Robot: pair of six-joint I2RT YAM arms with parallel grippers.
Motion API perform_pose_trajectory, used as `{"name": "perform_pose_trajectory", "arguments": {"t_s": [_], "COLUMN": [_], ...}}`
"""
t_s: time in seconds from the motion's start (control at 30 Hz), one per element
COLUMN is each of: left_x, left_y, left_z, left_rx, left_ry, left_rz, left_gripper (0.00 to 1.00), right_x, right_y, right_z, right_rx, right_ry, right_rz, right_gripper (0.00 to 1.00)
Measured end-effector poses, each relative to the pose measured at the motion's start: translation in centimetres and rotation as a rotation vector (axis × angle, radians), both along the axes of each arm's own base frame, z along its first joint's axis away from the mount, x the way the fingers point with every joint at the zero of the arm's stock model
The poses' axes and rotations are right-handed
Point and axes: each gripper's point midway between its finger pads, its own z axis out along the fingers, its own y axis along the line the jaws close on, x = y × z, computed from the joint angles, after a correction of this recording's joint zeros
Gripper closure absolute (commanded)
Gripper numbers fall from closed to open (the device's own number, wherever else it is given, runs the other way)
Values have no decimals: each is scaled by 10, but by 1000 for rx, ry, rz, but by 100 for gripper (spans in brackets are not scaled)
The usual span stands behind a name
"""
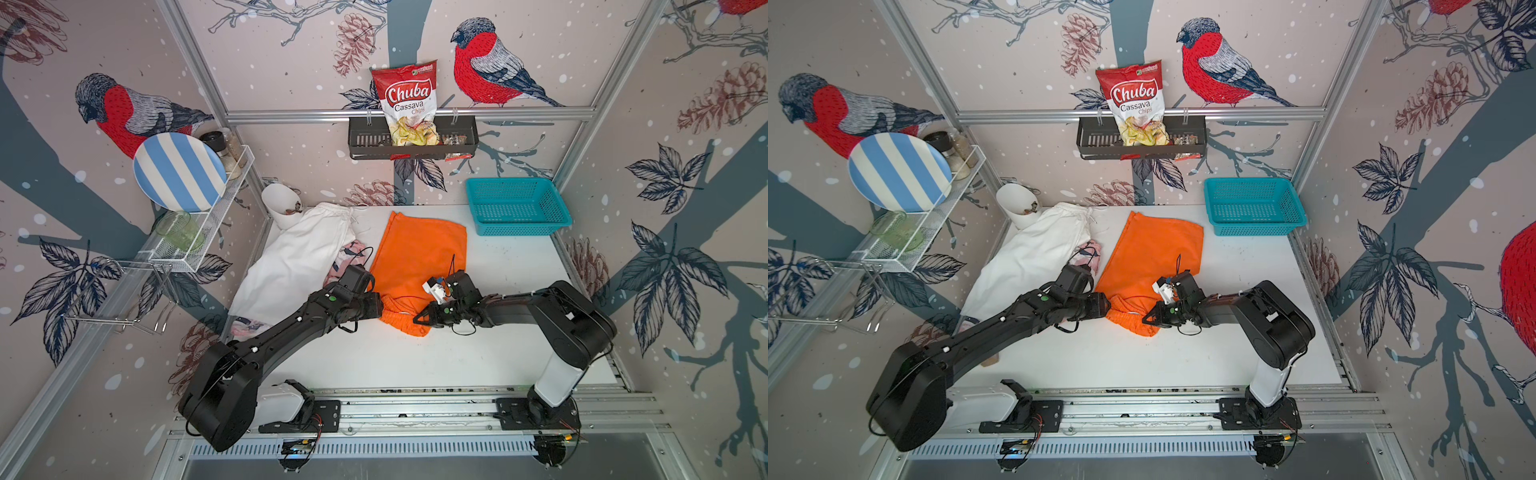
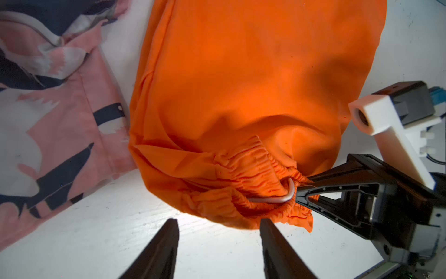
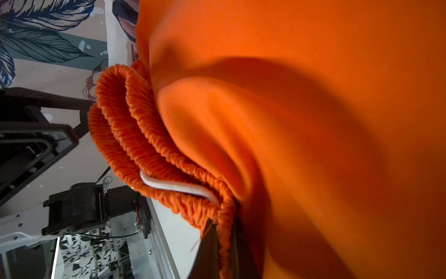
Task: Roll up the shorts
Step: Roll the shorts at the center of the board.
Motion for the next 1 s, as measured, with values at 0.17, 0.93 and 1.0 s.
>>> {"name": "perform_pose_trajectory", "arguments": {"t_s": [0.17,0.93,1.0], "left_x": [0,39,40], "left_y": [-5,-13,-14], "left_z": [-13,-60,-59], "left_rx": [28,164,160], "left_ry": [32,38,34], "left_rz": [-20,-37,-37], "left_gripper": [42,61,60], "right_x": [0,28,32], "right_y": [1,15,21], "right_z": [0,76,68], "right_rx": [3,-393,-407], "right_ry": [18,-631,-641], "right_rz": [-12,80,120], "right_gripper": [100,39,38]}}
